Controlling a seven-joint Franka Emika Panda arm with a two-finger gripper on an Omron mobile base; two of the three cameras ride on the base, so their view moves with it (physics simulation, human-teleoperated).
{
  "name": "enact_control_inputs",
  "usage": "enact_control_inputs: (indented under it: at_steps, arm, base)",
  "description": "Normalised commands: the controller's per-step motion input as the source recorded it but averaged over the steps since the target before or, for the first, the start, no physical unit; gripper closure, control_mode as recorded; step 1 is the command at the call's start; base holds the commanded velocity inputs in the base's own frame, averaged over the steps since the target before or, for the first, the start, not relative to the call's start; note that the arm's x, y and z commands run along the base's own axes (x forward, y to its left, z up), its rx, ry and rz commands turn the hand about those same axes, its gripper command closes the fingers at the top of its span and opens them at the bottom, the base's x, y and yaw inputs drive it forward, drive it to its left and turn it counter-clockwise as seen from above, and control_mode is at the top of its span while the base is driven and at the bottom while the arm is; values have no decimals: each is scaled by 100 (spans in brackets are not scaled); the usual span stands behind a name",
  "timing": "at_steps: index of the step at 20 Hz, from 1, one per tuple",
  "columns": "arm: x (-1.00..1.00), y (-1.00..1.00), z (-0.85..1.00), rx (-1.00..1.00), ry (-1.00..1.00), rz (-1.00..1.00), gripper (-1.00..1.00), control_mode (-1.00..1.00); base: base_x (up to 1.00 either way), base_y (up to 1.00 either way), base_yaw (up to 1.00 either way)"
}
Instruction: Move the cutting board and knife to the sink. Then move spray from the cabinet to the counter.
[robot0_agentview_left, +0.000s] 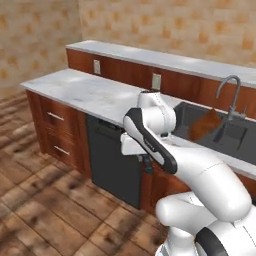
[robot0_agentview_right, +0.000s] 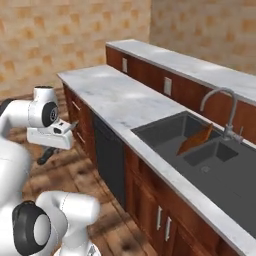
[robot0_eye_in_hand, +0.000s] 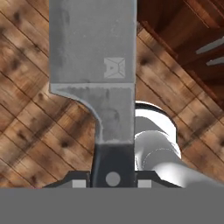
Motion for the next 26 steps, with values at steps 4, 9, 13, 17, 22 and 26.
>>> enact_control_inputs:
  at_steps: [4,9,13,17,22,26]
  arm:
    - [0,0,0,0,0,0,100,100]
    - [0,0,0,0,0,0,100,100]
    - [0,0,0,0,0,0,100,100]
    - [0,0,0,0,0,0,100,100]
    - [0,0,0,0,0,0,100,100]
    - [0,0,0,0,0,0,100,100]
  base:
    - [70,11,-59]
    - [67,13,-61]
    - [67,15,-61]
    - [70,29,-59]
    - [54,44,-54]
    - [36,46,-46]
